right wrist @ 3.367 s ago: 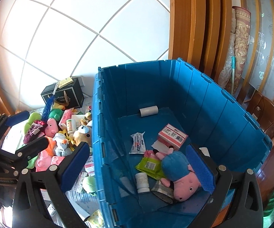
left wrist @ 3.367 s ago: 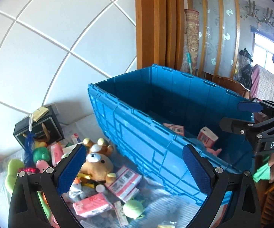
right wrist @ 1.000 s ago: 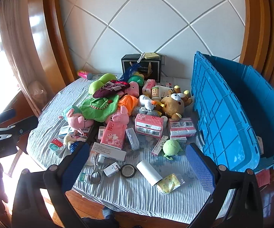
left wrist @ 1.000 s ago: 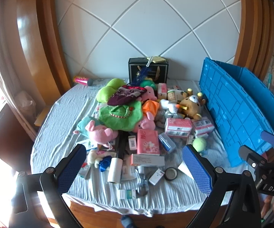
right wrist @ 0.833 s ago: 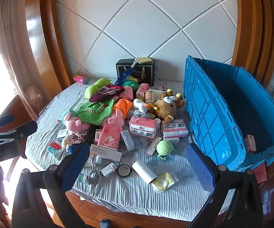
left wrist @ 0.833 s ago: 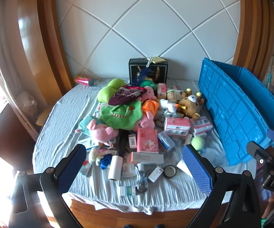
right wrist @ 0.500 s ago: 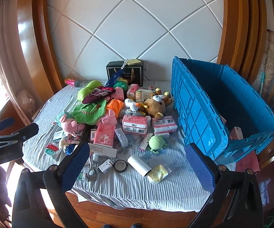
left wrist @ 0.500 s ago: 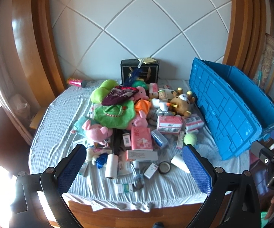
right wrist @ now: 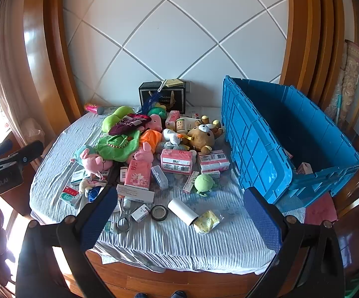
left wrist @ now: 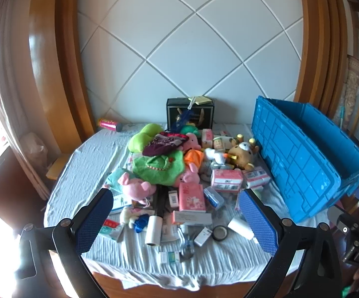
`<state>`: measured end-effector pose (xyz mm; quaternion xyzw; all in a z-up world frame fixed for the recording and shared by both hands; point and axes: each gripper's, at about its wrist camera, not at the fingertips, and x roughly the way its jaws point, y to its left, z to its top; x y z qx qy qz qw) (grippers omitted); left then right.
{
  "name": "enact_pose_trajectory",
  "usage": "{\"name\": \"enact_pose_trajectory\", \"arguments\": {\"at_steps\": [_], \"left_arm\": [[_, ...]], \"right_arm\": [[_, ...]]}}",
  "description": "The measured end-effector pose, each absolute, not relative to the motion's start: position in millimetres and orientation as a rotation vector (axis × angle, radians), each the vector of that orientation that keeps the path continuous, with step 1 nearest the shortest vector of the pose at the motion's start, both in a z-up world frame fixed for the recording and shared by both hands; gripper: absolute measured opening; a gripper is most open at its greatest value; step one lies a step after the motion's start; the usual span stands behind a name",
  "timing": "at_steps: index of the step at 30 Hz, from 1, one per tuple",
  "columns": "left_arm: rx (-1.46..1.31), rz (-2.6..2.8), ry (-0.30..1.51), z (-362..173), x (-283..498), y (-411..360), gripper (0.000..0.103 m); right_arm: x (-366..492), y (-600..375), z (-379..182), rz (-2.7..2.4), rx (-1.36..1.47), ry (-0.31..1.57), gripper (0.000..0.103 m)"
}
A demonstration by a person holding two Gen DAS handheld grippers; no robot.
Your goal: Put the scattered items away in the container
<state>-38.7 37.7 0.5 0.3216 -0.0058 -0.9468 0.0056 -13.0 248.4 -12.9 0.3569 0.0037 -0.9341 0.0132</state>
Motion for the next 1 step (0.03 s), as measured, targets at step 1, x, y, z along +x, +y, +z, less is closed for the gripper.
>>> {"name": "enact_pose_trajectory", "arguments": {"at_steps": [1], "left_arm": [[1.012, -2.963, -0.019, -0.1, -38.5, 38.7, 0.102]], "right_arm": [[-12.5, 249.4, -13.1, -2.909, 1.112, 0.011, 0.103]]}}
